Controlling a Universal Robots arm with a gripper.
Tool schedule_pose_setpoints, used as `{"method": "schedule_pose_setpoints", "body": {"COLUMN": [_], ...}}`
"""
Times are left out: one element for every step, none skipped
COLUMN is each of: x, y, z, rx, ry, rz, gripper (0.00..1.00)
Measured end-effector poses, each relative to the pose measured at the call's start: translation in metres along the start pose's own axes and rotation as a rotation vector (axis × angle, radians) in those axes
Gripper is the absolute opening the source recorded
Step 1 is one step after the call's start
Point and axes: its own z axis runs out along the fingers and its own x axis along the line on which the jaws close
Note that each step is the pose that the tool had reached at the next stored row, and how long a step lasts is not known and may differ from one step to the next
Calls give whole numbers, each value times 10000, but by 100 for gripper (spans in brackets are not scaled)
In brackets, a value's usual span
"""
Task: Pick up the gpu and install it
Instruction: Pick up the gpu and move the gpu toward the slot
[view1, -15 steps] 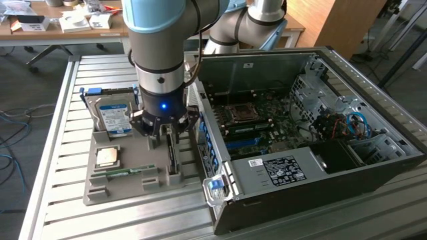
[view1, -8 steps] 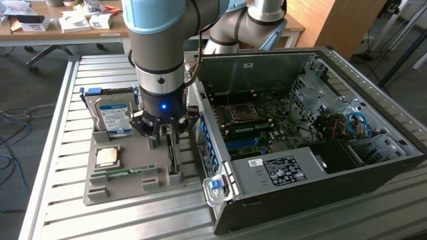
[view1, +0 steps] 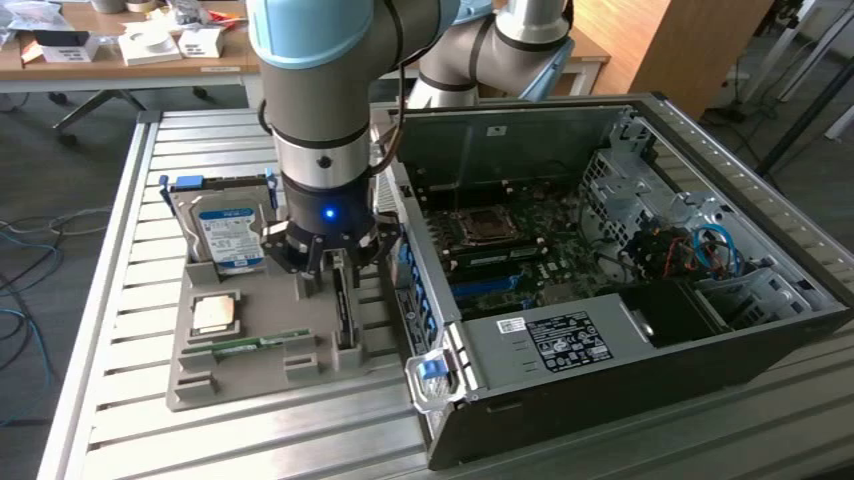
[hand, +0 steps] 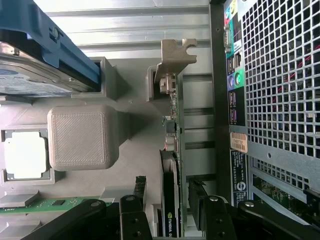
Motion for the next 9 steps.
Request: {"method": "schedule_pose_setpoints", "body": {"x": [-2,-5,-8,-11,-12,-12,-12,-13,-13], "y": [-1,-3,-6,-10,-13,-17,-20,-25,-27], "z": [0,0,1,0,0,0,0,0,2], "rx": [0,0,0,0,-1,-1,-1,0,-2], "ry": [0,0,0,0,-1,-1,0,-1,-2], "rz": [-1,-3,-4,-2,-1,-1,-1,-2,-1], "gripper": [47,47,47,47,47,47,47,47,47]}}
